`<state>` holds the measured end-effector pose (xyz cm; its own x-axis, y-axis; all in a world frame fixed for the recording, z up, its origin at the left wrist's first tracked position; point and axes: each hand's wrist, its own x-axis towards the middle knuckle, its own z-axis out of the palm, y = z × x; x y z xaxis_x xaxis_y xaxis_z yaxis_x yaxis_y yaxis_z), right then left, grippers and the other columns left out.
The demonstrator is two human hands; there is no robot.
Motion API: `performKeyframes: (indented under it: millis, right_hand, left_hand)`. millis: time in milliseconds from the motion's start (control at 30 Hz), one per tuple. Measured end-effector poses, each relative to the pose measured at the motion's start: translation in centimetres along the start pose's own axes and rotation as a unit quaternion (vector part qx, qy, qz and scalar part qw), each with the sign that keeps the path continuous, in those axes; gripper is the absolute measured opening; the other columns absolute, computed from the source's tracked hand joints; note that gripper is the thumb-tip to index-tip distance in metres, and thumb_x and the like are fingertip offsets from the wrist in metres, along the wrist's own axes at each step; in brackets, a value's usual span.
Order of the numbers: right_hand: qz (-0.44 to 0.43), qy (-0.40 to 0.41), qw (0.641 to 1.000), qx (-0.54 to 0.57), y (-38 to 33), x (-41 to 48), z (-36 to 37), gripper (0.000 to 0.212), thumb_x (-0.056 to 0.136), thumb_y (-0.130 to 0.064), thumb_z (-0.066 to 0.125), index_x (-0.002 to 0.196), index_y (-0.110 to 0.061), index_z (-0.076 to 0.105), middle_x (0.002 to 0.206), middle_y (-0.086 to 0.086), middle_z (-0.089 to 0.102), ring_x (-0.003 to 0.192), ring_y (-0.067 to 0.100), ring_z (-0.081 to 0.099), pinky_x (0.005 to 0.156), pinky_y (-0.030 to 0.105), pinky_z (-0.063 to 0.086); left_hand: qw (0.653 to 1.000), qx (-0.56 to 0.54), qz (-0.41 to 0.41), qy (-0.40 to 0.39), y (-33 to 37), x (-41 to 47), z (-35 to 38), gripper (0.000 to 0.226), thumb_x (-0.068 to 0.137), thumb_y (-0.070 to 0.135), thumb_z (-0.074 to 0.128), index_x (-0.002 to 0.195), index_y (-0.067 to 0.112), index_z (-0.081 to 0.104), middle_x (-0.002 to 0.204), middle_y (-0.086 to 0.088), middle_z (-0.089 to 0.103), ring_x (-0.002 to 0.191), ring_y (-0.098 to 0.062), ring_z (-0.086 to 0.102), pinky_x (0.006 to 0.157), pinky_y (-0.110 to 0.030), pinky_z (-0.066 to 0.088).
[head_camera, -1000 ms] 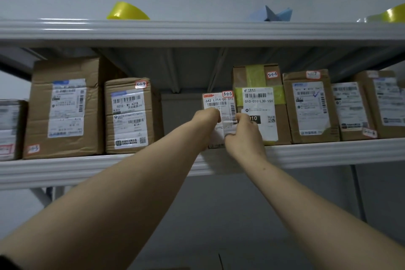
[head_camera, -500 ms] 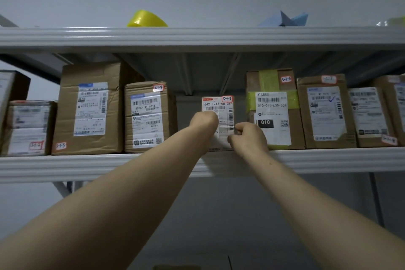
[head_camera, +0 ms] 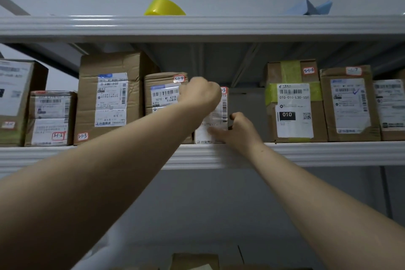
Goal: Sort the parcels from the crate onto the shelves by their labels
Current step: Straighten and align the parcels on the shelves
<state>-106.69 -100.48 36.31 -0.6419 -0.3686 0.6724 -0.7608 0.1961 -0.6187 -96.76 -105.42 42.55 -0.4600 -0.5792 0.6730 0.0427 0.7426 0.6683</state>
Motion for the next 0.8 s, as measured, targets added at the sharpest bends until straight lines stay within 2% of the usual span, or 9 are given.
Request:
performKeyframes:
  millis: [100,200,300,400,467,567,633,667,800]
  right_hand:
    - [0.002,-0.003,1.000,0.004,-0.5,0.3,0.8,0.057,0.077,-0.041,0.074,0.115,-0.007,0.050,0.118,0.007,0.061,0.107,0.026,0.059,0.092,0.044,0.048]
    - [0.008,-0.003,1.000,0.007,-0.4,0.5,1.1,0.053,0.079,-0.038,0.073,0.116,-0.008,0.050,0.119,0.007,0.062,0.108,0.026,0.059,0.093,0.045,0.048]
    - [0.017,-0.005,1.000,0.017,-0.2,0.3,0.5,0.063,0.081,-0.040,0.070,0.127,-0.008,0.043,0.123,0.001,0.057,0.110,0.022,0.056,0.095,0.040,0.046]
    - [0.027,0.056,0.998,0.023,0.8,-0.2,-0.8,0.078,0.082,-0.043,0.067,0.143,-0.011,0.031,0.135,0.007,0.050,0.121,0.024,0.050,0.100,0.042,0.043]
    - [0.012,0.115,0.993,0.023,2.2,-0.6,-2.5,0.067,0.084,-0.037,0.067,0.140,-0.014,0.037,0.129,0.005,0.053,0.116,0.023,0.053,0.097,0.040,0.045]
    - [0.000,0.172,0.985,0.005,4.2,-1.4,-5.8,0.046,0.088,-0.025,0.064,0.129,-0.015,0.048,0.113,-0.002,0.055,0.108,0.019,0.057,0.093,0.036,0.047]
    - [-0.007,0.198,0.980,-0.003,5.1,-1.8,-7.7,0.039,0.088,-0.019,0.063,0.125,-0.016,0.051,0.117,0.001,0.057,0.108,0.019,0.056,0.093,0.038,0.048]
    - [-0.009,0.203,0.979,-0.009,5.7,-1.9,-8.6,0.039,0.088,-0.017,0.061,0.125,-0.017,0.051,0.120,0.002,0.057,0.109,0.018,0.055,0.092,0.038,0.048]
    - [-0.015,0.203,0.978,-0.040,8.3,-2.5,-12.3,0.038,0.089,-0.017,0.057,0.127,-0.020,0.050,0.124,-0.002,0.054,0.109,0.013,0.053,0.088,0.032,0.049]
  left_hand:
    - [0.999,-0.011,0.031,0.019,0.2,0.4,-1.4,0.016,0.093,0.009,0.035,0.097,0.003,0.049,0.096,-0.014,0.052,0.085,-0.023,0.051,0.072,-0.032,0.044]
    - [0.999,-0.019,0.043,0.024,0.7,0.5,-2.1,0.013,0.094,0.005,0.035,0.090,0.004,0.047,0.075,-0.006,0.041,0.076,-0.017,0.046,0.068,-0.026,0.038]
    - [0.999,-0.027,0.044,0.003,0.6,1.2,-1.8,0.017,0.093,0.006,0.037,0.093,0.003,0.054,0.082,-0.010,0.049,0.076,-0.019,0.049,0.067,-0.029,0.044]
    - [0.996,-0.058,0.065,-0.033,0.7,1.3,0.0,0.037,0.091,0.007,0.041,0.126,0.005,0.053,0.114,-0.012,0.056,0.103,-0.027,0.054,0.087,-0.036,0.046]
    - [0.992,-0.084,0.081,-0.048,1.1,0.8,1.4,0.046,0.091,0.007,0.044,0.136,0.008,0.046,0.133,-0.011,0.052,0.120,-0.028,0.048,0.097,-0.032,0.040]
    - [0.986,-0.118,0.084,-0.080,2.1,-0.1,4.1,0.043,0.090,0.006,0.048,0.132,0.007,0.051,0.121,-0.011,0.058,0.100,-0.024,0.055,0.084,-0.027,0.044]
    - [0.983,-0.136,0.066,-0.105,2.7,-0.5,6.0,0.029,0.088,0.005,0.050,0.115,0.006,0.059,0.093,-0.011,0.059,0.072,-0.018,0.052,0.065,-0.024,0.042]
    - [0.983,-0.137,0.049,-0.113,3.0,-0.7,7.1,0.021,0.087,0.005,0.051,0.106,0.006,0.059,0.090,-0.012,0.057,0.069,-0.018,0.052,0.063,-0.024,0.040]
    - [0.975,-0.147,-0.044,-0.162,3.8,-0.8,11.6,0.046,0.090,0.008,0.056,0.134,0.002,0.043,0.122,-0.016,0.054,0.109,-0.030,0.056,0.077,-0.032,0.044]
